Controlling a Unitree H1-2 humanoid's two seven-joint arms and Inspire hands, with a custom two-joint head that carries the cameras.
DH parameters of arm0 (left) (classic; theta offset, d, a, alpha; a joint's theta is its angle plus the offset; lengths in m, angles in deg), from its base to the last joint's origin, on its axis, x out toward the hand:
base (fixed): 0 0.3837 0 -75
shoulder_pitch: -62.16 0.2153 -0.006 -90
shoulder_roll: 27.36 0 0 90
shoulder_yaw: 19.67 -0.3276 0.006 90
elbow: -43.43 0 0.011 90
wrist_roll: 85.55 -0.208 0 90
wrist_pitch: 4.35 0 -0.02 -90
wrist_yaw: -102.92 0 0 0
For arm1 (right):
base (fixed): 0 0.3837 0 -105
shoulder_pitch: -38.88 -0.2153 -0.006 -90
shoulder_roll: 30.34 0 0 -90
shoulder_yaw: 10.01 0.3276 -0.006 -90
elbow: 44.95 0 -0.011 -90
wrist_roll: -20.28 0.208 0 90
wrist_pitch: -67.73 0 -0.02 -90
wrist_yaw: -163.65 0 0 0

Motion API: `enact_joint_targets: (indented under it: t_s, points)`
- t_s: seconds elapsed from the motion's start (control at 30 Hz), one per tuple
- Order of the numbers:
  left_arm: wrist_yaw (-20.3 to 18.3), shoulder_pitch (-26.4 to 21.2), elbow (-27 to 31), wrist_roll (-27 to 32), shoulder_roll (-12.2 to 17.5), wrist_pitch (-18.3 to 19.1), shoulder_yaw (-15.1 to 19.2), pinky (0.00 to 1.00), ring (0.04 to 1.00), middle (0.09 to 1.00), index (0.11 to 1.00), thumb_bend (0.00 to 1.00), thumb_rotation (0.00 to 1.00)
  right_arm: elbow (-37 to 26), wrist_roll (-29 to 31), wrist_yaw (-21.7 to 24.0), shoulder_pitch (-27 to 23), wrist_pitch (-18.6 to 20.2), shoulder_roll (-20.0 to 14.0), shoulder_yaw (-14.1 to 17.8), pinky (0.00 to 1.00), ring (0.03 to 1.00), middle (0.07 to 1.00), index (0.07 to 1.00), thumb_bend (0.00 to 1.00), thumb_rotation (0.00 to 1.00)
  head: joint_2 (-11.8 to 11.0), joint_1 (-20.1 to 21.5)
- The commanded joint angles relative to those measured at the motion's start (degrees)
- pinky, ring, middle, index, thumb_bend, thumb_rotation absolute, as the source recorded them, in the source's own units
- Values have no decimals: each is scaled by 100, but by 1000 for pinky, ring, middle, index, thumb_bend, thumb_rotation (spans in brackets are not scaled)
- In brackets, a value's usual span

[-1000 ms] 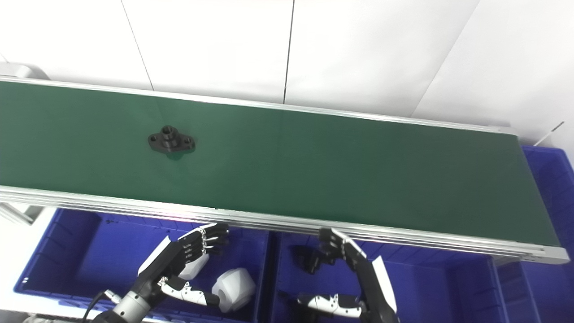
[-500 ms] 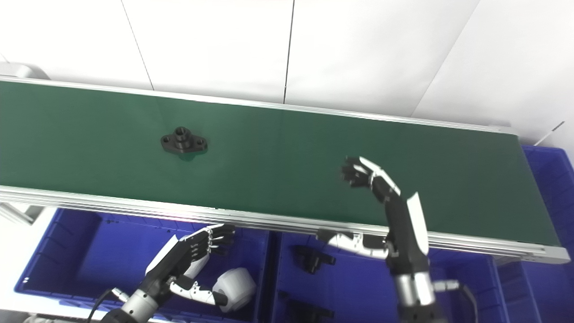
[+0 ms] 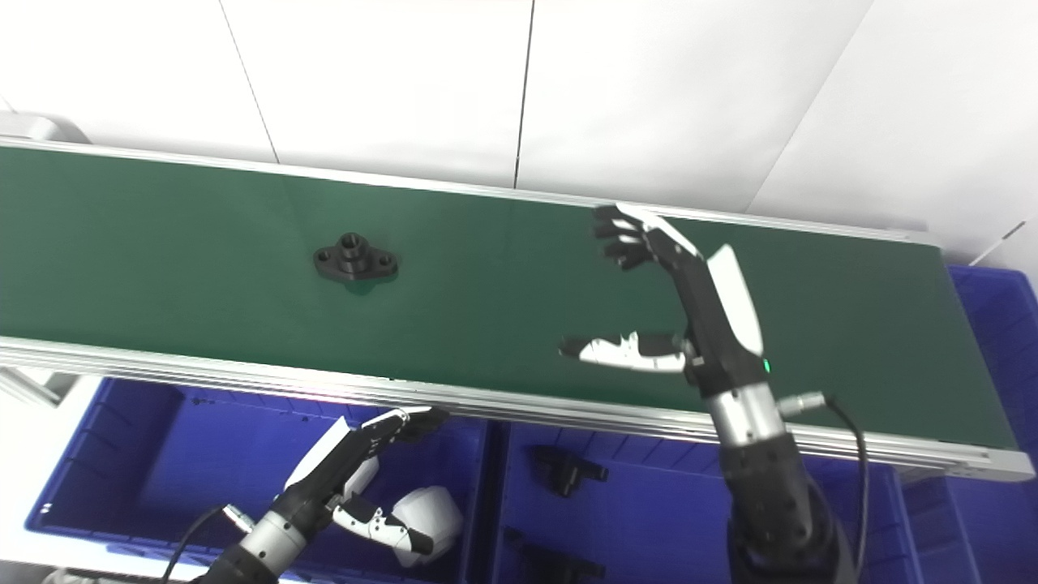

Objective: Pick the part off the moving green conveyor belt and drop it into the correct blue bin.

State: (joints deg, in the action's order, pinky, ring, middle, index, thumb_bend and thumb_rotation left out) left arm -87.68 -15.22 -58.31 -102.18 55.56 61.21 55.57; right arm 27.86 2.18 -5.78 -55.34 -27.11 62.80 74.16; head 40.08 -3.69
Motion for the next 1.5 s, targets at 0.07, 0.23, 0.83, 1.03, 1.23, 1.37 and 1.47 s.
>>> enact_joint_targets:
  t_s: [0.07, 0.23, 0.83, 1.03, 1.23, 1.37, 1.47]
  points:
    - [119, -87, 16, 9, 76, -216, -58, 787, 820, 830, 797, 897, 147, 145, -253, 118, -480, 226, -76, -157, 649, 694, 731, 775, 813, 156, -10, -10]
    - [71, -123, -22, 110, 110, -197, -108, 803, 831, 834, 801, 904, 187, 557, -700, 210, -987, 409, -118, -356, 657, 703, 721, 783, 825, 142, -45, -19]
    - [135, -250, -176, 166, 165, -218, -150, 774, 803, 809, 798, 897, 181, 2245, -1454, 99, -2238, 431, 141, -1038, 627, 690, 728, 804, 855, 150, -149, 148]
    - [122, -287, -234, 246, 164, -229, -181, 767, 796, 802, 796, 899, 173, 2726, -1530, 66, -2459, 475, 225, -1183, 631, 690, 726, 805, 859, 138, -191, 205]
    - [9, -328, -244, 302, 204, -214, -248, 779, 811, 816, 805, 901, 193, 3136, -1602, 161, -2679, 624, 336, -1335, 637, 710, 770, 847, 869, 164, -205, 212]
    - [35, -351, -270, 350, 222, -238, -299, 786, 812, 815, 803, 900, 192, 3447, -1627, 159, -2837, 593, 389, -1436, 659, 736, 791, 847, 881, 159, -209, 207]
    - [42, -372, -300, 360, 226, -239, -316, 792, 815, 813, 800, 903, 197, 3640, -1634, 151, -2940, 562, 425, -1496, 673, 754, 801, 839, 887, 154, -204, 213]
